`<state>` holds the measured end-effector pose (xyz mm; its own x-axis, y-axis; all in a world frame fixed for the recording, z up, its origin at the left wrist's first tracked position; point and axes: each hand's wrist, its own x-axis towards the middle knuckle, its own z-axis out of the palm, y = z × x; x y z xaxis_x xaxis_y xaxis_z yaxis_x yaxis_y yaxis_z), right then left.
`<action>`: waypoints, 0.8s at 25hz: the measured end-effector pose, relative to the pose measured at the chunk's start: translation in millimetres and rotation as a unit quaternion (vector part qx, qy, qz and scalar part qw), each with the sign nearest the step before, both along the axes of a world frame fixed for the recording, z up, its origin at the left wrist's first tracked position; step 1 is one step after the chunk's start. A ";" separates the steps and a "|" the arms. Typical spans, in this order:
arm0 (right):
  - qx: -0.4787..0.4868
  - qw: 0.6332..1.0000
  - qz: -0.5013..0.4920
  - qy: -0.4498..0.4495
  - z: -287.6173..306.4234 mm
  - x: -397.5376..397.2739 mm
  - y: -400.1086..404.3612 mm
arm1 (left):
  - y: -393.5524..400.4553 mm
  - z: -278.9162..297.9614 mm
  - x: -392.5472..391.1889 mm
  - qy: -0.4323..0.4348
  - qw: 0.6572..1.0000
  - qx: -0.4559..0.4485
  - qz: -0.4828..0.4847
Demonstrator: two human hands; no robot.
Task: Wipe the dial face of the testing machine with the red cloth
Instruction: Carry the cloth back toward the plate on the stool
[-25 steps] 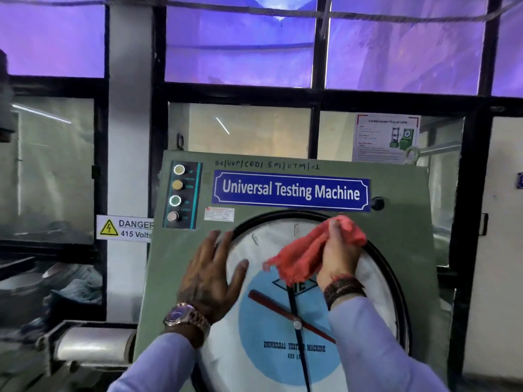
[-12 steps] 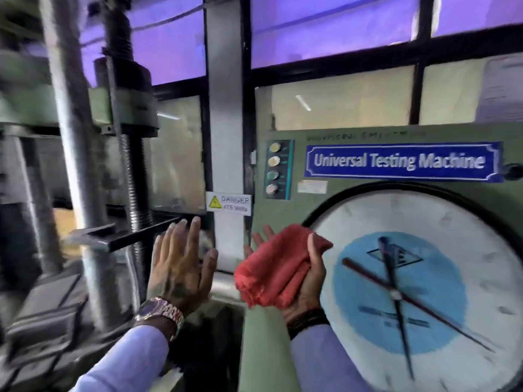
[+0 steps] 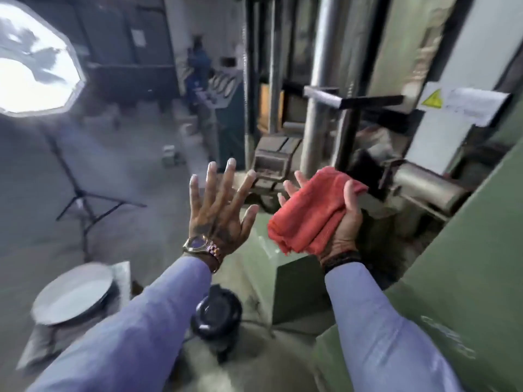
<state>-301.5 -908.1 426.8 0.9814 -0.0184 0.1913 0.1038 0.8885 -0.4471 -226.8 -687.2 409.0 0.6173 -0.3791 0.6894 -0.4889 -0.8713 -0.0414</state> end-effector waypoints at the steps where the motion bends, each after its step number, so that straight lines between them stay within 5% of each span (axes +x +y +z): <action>1: 0.004 1.000 0.018 0.013 -16.2 9.4 19.6 | 22.0 -18.8 -0.2 0.013 1.000 0.000 0.021; 9: -0.016 0.982 0.124 0.139 -153.2 68.6 139.5 | 153.9 -144.6 8.2 0.167 0.972 -0.001 0.164; 20: -0.013 0.965 0.094 0.246 -317.7 157.9 180.5 | 208.4 -301.6 95.1 0.281 0.948 -0.006 0.147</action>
<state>-143.5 -727.7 109.1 0.9389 0.1670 -0.3010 -0.2887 0.8583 -0.4242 -131.7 -478.8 107.4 0.9664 -0.1271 0.2235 -0.1660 -0.9723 0.1646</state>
